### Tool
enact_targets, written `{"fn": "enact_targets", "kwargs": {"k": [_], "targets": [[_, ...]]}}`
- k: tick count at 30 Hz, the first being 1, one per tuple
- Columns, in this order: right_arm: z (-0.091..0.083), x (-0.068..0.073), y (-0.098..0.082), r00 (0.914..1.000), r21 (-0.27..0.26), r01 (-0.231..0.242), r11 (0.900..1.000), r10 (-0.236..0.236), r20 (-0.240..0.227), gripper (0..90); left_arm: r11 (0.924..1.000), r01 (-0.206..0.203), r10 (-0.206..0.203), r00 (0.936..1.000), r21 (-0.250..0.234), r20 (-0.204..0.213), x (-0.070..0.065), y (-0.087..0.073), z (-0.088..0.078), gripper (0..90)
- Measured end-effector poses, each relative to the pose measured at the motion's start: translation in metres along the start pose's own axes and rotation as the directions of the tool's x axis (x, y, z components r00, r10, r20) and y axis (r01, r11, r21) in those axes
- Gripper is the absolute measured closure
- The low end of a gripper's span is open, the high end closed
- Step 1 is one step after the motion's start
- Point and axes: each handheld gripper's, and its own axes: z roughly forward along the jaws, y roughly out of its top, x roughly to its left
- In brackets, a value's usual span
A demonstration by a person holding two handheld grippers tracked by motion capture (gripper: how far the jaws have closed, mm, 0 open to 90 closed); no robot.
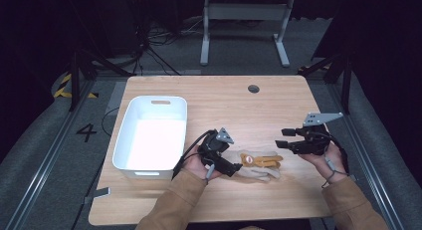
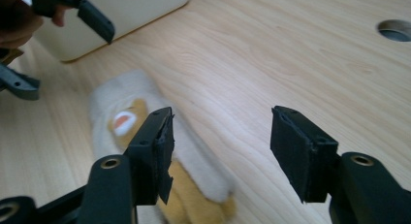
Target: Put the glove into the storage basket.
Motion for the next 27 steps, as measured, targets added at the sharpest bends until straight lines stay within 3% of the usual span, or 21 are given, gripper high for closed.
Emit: {"fn": "enact_targets", "kwargs": {"k": [10,16,27], "targets": [[-0.019,-0.021,-0.010,0.9916,-0.053,-0.067,0.996,0.073,0.107,29.6,0.9999,-0.002,0.002,1.0000,-0.011,-0.007,0.001,0.000,0.001,3.6],[-0.020,-0.031,-0.016,0.9778,-0.056,-0.112,0.992,0.120,0.172,19.9,0.9996,-0.001,0.001,0.9999,-0.028,-0.012,0.001,-0.001,0.003,0.8],[-0.018,-0.046,-0.029,0.9638,-0.031,-0.160,0.987,0.163,0.211,10.3,0.9984,-0.047,0.047,0.9989,-0.033,0.003,-0.001,-0.005,0.020,0.0]]}}
